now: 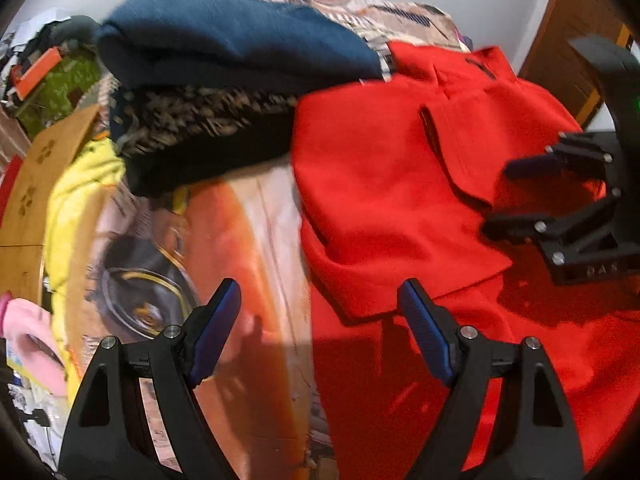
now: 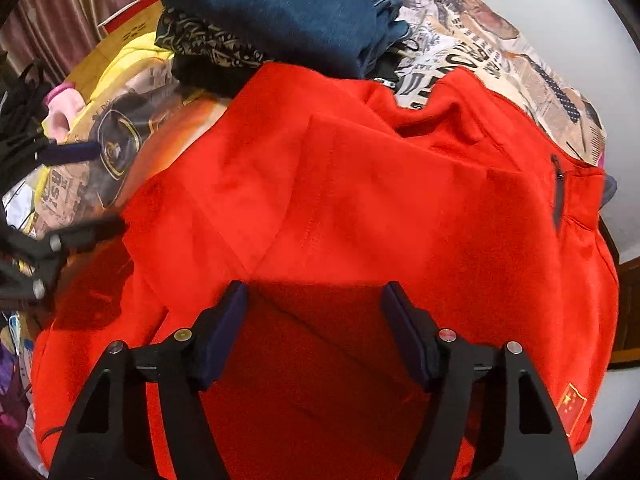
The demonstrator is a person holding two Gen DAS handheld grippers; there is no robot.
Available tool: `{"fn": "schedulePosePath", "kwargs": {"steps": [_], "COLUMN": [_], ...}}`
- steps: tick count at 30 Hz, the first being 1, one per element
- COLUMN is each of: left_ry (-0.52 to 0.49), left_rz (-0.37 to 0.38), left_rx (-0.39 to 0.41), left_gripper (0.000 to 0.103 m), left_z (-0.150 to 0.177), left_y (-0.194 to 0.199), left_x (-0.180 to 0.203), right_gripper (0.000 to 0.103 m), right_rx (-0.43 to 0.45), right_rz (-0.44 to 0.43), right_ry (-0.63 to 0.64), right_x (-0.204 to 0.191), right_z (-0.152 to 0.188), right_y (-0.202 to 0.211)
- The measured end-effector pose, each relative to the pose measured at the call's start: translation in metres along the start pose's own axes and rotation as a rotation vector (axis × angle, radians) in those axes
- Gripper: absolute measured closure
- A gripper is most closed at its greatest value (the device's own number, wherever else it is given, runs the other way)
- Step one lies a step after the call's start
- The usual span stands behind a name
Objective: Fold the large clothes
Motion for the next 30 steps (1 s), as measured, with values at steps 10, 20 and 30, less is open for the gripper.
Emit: {"fn": "schedulePosePath", "kwargs": {"steps": [10,20,30], "left_ry": [-0.049,0.001,-0.024], "left_rz": [-0.019,-0.038,-0.090], "left_rx": [-0.052,-0.053,-0.067], "left_gripper": [0.022,0.020,0.019], "left_z": [0.011,0.008,0.012], "left_y": [-0.022,-0.030,-0.025], "left_x": [0.016,0.006,0.006], "right_gripper": [0.086,0.096,0.097], "right_rx": [0.034,0.127,0.381], "right_rz": [-0.079,-0.076,0.018], "right_ry": [-0.041,-0.152,-0.344], "right_x": [-0.002,0.019,0.080], "right_z": [-0.004,0.002,0.023], "right_y": [-0.003,0.026,0.119]}}
Point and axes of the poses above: each gripper's, at about its wrist camera, not at the fingertips, and y roughly against the way its jaws point, x to its right, z to its underside, the point moved 3 cm from there along -y, roughly the way its jaws point, and after that the axes turned 10 degrees about y, right-handed, at the moved point
